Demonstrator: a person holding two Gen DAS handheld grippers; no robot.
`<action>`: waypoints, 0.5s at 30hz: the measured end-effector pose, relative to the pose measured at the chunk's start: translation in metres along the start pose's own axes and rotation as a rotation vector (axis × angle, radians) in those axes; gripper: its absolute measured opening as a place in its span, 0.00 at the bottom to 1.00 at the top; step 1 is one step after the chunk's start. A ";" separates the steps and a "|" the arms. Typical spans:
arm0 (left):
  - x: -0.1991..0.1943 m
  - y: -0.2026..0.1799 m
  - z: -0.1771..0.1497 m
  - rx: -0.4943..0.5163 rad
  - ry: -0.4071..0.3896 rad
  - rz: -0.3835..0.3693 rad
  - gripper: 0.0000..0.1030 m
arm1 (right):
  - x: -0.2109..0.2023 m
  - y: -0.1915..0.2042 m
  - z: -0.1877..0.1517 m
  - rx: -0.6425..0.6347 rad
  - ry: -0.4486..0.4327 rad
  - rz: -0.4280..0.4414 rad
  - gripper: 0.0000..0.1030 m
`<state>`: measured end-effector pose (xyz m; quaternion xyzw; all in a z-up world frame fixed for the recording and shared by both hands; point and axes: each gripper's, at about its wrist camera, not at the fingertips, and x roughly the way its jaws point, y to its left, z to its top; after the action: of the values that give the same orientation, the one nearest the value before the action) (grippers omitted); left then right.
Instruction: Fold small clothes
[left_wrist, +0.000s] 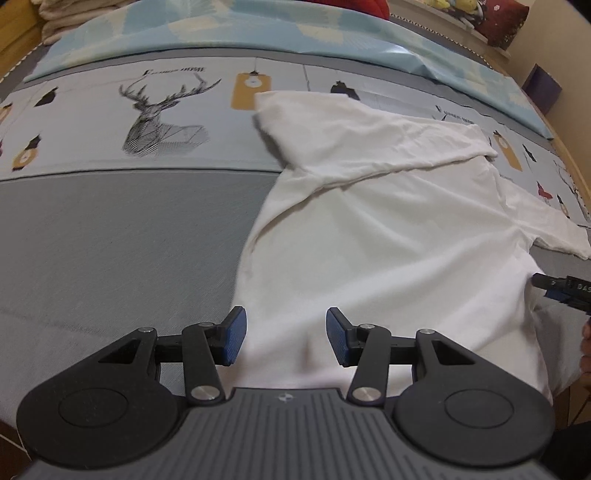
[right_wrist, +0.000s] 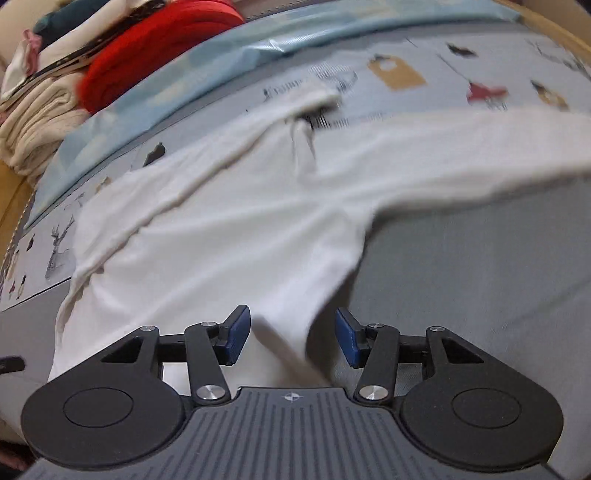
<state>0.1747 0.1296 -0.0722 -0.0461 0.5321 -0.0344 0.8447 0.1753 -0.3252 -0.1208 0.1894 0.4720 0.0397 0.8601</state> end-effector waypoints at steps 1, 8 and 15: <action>-0.002 0.003 -0.004 0.005 0.003 0.002 0.51 | 0.003 -0.001 -0.008 0.013 0.000 0.021 0.51; -0.007 0.026 -0.018 0.029 0.022 0.032 0.51 | 0.003 -0.006 -0.056 0.006 0.022 -0.010 0.27; -0.001 0.037 -0.023 0.007 0.063 0.006 0.52 | -0.032 -0.010 -0.071 -0.110 0.003 -0.185 0.04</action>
<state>0.1540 0.1658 -0.0853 -0.0405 0.5584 -0.0353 0.8279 0.0979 -0.3222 -0.1330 0.0972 0.4858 -0.0138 0.8685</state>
